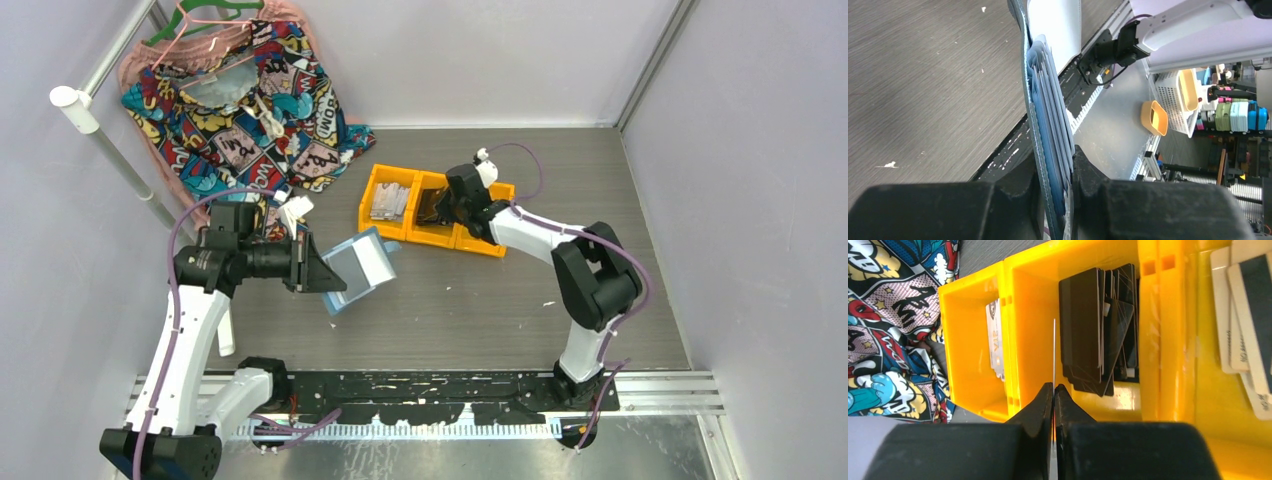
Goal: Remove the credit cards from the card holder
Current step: Place the credit card in the storage box, then remove the credit card from the card holder.
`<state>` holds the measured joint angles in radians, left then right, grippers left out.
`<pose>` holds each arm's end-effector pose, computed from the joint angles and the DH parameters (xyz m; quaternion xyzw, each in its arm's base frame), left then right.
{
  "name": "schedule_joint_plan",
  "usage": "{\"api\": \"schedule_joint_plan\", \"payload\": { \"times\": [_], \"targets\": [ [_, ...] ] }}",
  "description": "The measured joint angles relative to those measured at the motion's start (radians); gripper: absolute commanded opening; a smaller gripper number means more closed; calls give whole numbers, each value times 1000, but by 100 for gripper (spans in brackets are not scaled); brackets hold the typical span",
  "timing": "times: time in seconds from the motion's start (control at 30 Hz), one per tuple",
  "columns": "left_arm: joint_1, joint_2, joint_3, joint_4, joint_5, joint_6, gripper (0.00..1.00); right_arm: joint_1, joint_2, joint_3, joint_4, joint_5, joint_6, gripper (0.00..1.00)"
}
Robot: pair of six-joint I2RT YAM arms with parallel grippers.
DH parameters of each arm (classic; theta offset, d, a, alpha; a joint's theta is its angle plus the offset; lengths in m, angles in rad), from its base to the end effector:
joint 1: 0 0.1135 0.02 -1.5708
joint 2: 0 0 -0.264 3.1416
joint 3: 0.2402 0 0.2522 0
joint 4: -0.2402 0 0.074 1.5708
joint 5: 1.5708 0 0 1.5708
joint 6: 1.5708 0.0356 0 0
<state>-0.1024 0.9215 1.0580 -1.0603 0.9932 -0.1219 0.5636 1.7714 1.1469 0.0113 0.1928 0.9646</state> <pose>0.1474 -0.0451 0.3420 0.1433 0.8350 -0.4802 0.2272 0.3380 0.2055 0.2150 0.2194 0.8569 0.2556 0.3902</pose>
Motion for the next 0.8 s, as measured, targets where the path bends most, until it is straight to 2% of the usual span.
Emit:
{"api": "schedule_joint_plan", "payload": {
  "times": [0.07, 0.17, 0.23, 0.37, 0.53, 0.7, 0.8],
  "targets": [
    [0, -4, 0, -1, 18, 0, 0, 3, 31, 16, 16, 6, 0, 15],
    [0, -10, 0, -9, 43, 4, 0, 5, 53, 24, 33, 13, -4, 33],
    [0, -13, 0, -11, 58, 5, 0, 5, 53, 25, 37, 16, -14, 48],
    [0, -19, 0, -13, 82, 7, 0, 7, 23, 26, 35, 14, -39, 61],
    [0, -21, 0, -13, 109, 8, 0, 7, -188, -40, 37, -45, -56, 73],
    [0, -21, 0, -11, 135, 10, 0, 23, -462, -85, 132, -297, -38, 99],
    [0, -21, 0, -8, 154, 14, 0, 82, -553, -119, 206, -431, -29, 99]
  ]
}}
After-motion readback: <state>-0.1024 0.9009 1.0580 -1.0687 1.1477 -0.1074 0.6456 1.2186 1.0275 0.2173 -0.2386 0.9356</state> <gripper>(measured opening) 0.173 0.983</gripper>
